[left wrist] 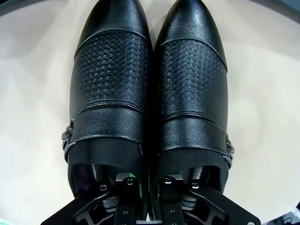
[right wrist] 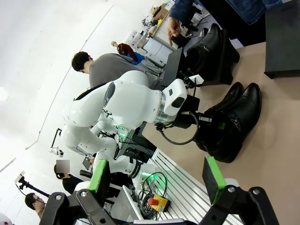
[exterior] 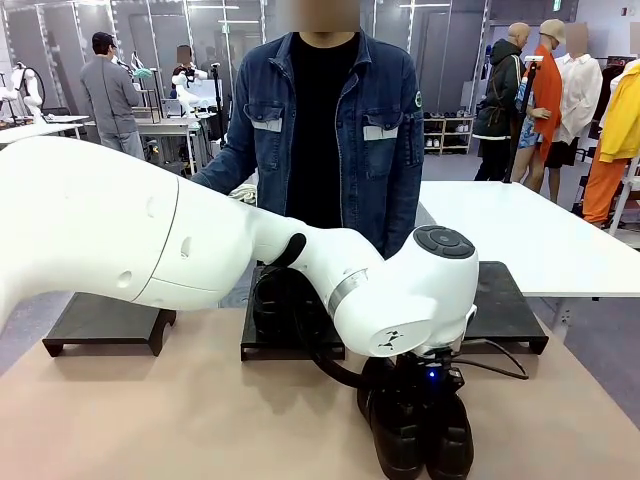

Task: Place the shoes on the stand as instructed by the person.
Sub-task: Pick up another pair of Shoes and place it on the Shoes Stand indicated by the person.

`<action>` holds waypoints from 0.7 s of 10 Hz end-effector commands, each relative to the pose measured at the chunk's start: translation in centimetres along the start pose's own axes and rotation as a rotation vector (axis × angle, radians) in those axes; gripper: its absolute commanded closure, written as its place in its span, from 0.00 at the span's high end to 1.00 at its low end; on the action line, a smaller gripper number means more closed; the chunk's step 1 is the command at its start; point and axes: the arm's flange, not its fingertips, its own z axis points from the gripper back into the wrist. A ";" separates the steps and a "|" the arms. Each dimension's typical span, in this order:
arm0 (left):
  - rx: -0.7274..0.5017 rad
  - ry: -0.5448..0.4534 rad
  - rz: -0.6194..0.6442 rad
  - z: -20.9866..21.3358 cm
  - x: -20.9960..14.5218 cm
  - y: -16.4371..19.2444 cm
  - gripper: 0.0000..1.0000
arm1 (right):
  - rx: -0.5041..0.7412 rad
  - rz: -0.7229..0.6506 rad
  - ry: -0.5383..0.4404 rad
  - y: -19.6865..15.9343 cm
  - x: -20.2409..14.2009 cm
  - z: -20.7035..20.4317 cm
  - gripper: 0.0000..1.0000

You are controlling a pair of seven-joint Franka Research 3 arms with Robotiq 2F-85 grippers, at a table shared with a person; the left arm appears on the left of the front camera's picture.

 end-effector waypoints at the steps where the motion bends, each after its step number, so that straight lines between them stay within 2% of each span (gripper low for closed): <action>1: 0.033 0.011 -0.006 0.1 0.2 -0.1 0.00 | 0.006 0.021 -0.001 0.0 -0.1 0.2 1.00; 4: 0.031 -0.015 -0.010 2.0 0.2 0.0 0.00 | 0.006 0.021 -0.001 0.0 -0.1 0.2 1.00; 5: 0.050 -0.006 -0.029 4.2 0.0 0.0 0.00 | 0.006 0.021 -0.001 0.0 -0.1 0.2 1.00; 7: 0.008 0.014 -0.103 8.6 -0.5 0.9 0.00 | 0.006 0.021 -0.001 0.0 -0.1 0.2 1.00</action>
